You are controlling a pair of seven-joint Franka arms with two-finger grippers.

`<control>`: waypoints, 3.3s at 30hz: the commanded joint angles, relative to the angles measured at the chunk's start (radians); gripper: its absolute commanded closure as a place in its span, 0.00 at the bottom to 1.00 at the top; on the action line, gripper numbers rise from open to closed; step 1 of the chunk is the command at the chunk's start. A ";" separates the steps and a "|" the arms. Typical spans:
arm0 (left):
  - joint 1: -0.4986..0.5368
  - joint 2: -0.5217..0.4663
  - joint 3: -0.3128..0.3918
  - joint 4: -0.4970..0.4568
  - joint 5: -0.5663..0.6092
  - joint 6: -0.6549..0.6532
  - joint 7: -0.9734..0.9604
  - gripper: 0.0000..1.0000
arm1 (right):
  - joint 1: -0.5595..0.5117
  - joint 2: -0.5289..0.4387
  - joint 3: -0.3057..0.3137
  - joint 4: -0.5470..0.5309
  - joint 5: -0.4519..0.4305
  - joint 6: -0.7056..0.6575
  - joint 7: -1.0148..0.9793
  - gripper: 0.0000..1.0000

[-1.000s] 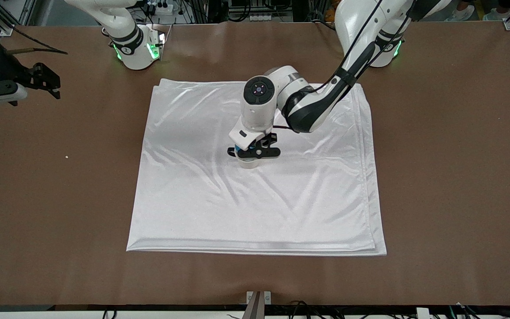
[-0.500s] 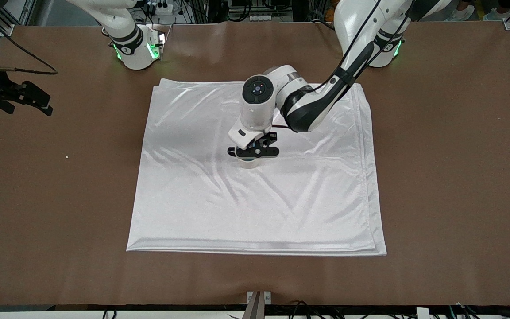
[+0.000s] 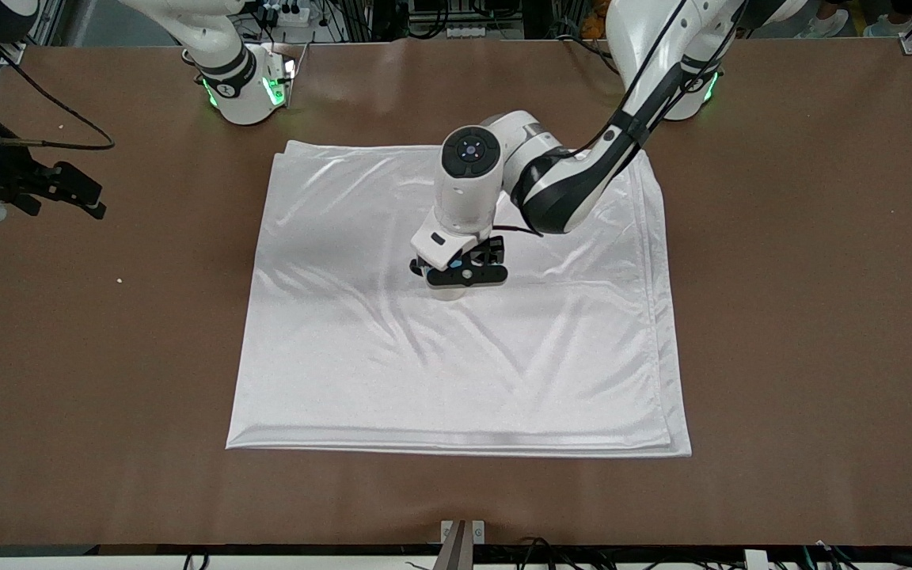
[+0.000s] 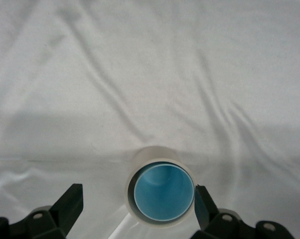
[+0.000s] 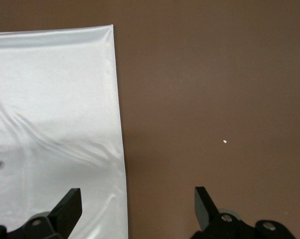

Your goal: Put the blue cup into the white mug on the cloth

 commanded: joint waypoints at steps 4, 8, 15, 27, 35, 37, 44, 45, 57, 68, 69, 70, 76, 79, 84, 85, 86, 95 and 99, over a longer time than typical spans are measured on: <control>0.047 -0.119 0.021 -0.017 0.023 -0.019 -0.016 0.00 | -0.018 0.076 0.010 0.096 0.013 0.004 0.015 0.00; 0.104 -0.150 0.015 -0.017 0.024 -0.030 0.001 0.00 | -0.016 0.106 0.010 0.145 0.013 0.002 0.015 0.00; 0.165 -0.208 0.020 -0.017 0.018 -0.074 0.105 0.00 | -0.013 0.125 0.010 0.173 0.016 -0.004 0.015 0.00; 0.296 -0.251 0.013 -0.017 0.014 -0.152 0.268 0.00 | -0.009 0.123 0.011 0.168 0.016 -0.015 0.013 0.00; 0.332 -0.265 0.018 -0.016 0.017 -0.235 0.276 0.00 | -0.012 0.119 0.010 0.164 0.013 -0.030 0.013 0.00; 0.345 -0.265 0.013 -0.016 0.015 -0.235 0.283 0.00 | -0.012 0.117 0.010 0.164 0.011 -0.041 0.015 0.00; 0.386 -0.286 0.013 -0.016 0.009 -0.237 0.351 0.00 | -0.013 0.114 0.010 0.162 0.008 -0.044 0.015 0.00; 0.398 -0.286 0.013 -0.016 0.000 -0.237 0.354 0.00 | -0.013 0.116 0.010 0.161 0.008 -0.044 0.015 0.00; 0.471 -0.335 0.084 -0.022 -0.072 -0.248 0.573 0.00 | -0.013 0.113 0.010 0.162 0.008 -0.050 0.013 0.00; 0.469 -0.384 0.171 -0.022 -0.129 -0.318 0.624 0.00 | -0.013 0.111 0.010 0.161 0.008 -0.050 0.013 0.00; 0.471 -0.390 0.174 -0.023 -0.129 -0.321 0.628 0.00 | -0.013 0.111 0.010 0.161 0.008 -0.050 0.013 0.00; 0.472 -0.393 0.177 -0.025 -0.129 -0.324 0.633 0.00 | -0.013 0.111 0.010 0.161 0.008 -0.050 0.013 0.00; 0.486 -0.412 0.230 -0.031 -0.167 -0.327 0.719 0.00 | -0.013 0.111 0.010 0.161 0.008 -0.050 0.013 0.00; 0.503 -0.423 0.233 -0.040 -0.192 -0.338 0.724 0.00 | -0.015 0.111 0.010 0.162 0.008 -0.058 0.013 0.00; 0.509 -0.441 0.239 -0.045 -0.195 -0.386 0.725 0.00 | -0.016 0.111 0.008 0.168 -0.005 -0.061 0.009 0.00; 0.514 -0.447 0.239 -0.051 -0.195 -0.386 0.727 0.00 | -0.016 0.111 0.008 0.168 -0.008 -0.061 0.009 0.00; 0.523 -0.452 0.239 -0.057 -0.195 -0.386 0.730 0.00 | -0.016 0.111 0.008 0.168 -0.010 -0.062 0.009 0.00; 0.543 -0.492 0.240 -0.098 -0.210 -0.383 0.785 0.00 | -0.015 0.111 0.010 0.168 -0.012 -0.061 0.012 0.00; 0.544 -0.522 0.242 -0.125 -0.210 -0.378 0.785 0.00 | -0.016 0.111 0.010 0.167 -0.012 -0.061 0.012 0.00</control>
